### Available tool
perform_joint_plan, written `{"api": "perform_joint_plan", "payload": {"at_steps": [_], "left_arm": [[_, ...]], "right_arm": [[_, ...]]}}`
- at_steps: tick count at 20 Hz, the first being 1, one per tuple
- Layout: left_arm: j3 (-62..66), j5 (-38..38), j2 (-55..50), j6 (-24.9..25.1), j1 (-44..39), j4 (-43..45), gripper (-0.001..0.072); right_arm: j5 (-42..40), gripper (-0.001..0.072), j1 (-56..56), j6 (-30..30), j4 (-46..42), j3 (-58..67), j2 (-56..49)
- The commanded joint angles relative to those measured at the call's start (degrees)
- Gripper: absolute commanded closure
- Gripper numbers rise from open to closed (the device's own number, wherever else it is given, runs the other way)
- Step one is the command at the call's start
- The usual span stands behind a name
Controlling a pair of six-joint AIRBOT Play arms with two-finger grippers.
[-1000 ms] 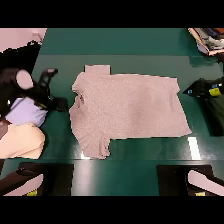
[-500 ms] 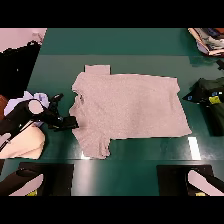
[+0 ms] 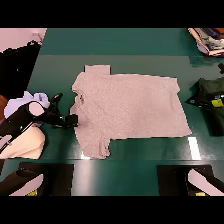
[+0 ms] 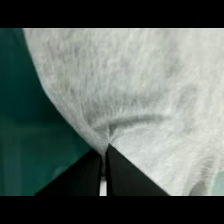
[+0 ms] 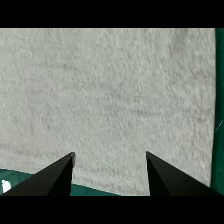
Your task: Fold the shirts.
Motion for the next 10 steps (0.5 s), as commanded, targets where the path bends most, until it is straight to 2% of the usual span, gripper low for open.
{"api": "perform_joint_plan", "payload": {"at_steps": [1, 6, 10], "left_arm": [[4.9, -2.38, 0.28, 2.64, 0.02, -0.52, 0.0684], [9.55, -2.19, 0.28, 4.28, 0.02, -0.81, 0.0684], [9.53, -1.44, 0.28, 4.28, 0.02, -0.79, 0.0684]], "right_arm": [[3.02, 0.0207, -7.04, 0.04, -1.51, -3.69, 0.04], [0.66, 0.0261, -21.97, 0.28, -2.43, -16.57, 0.04], [-3.91, 0.0262, -22.05, 0.28, -2.93, -23.69, 0.02]]}}
